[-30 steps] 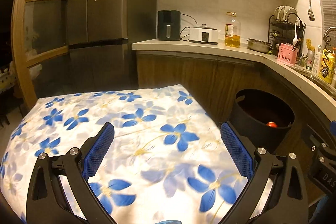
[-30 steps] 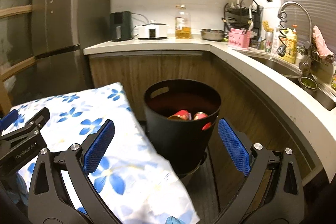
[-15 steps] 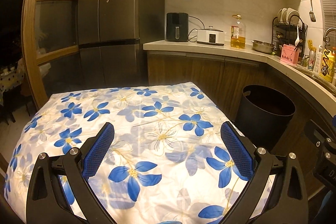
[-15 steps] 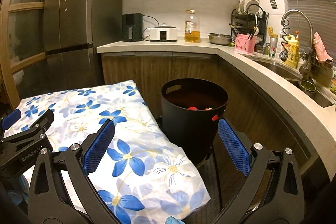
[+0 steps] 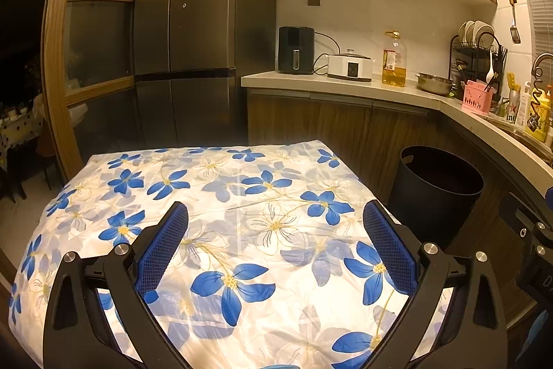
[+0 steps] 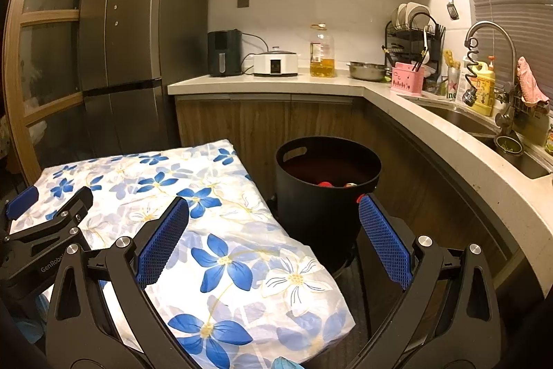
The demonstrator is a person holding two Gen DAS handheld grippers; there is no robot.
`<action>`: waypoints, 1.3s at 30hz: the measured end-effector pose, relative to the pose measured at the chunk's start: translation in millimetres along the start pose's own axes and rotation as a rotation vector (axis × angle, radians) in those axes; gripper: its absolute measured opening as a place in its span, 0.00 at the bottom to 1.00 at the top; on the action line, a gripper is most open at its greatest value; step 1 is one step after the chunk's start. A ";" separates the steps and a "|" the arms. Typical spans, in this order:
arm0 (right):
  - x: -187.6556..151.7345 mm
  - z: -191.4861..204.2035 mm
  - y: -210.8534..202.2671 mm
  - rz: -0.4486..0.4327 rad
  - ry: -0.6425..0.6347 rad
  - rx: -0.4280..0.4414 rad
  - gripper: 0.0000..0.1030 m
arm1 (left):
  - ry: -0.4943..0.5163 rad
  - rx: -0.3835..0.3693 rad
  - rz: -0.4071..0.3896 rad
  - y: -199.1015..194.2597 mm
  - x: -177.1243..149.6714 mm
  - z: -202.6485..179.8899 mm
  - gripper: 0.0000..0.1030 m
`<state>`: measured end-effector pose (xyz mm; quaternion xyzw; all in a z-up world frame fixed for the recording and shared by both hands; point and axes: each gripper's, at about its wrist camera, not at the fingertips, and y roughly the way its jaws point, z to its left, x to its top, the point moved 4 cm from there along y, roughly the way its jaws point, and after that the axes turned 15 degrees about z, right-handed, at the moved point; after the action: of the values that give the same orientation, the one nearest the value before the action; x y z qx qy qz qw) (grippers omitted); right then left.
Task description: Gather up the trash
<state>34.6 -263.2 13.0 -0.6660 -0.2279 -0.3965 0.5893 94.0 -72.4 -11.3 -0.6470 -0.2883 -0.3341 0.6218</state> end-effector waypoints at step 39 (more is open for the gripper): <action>0.6 0.9 -2.9 -0.004 0.009 0.003 0.95 | -0.001 -0.009 0.009 -1.0 -0.3 -1.3 0.94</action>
<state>33.0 -261.8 15.3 -0.6629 -0.2272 -0.4001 0.5907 92.9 -73.7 -10.9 -0.6512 -0.2843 -0.3324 0.6202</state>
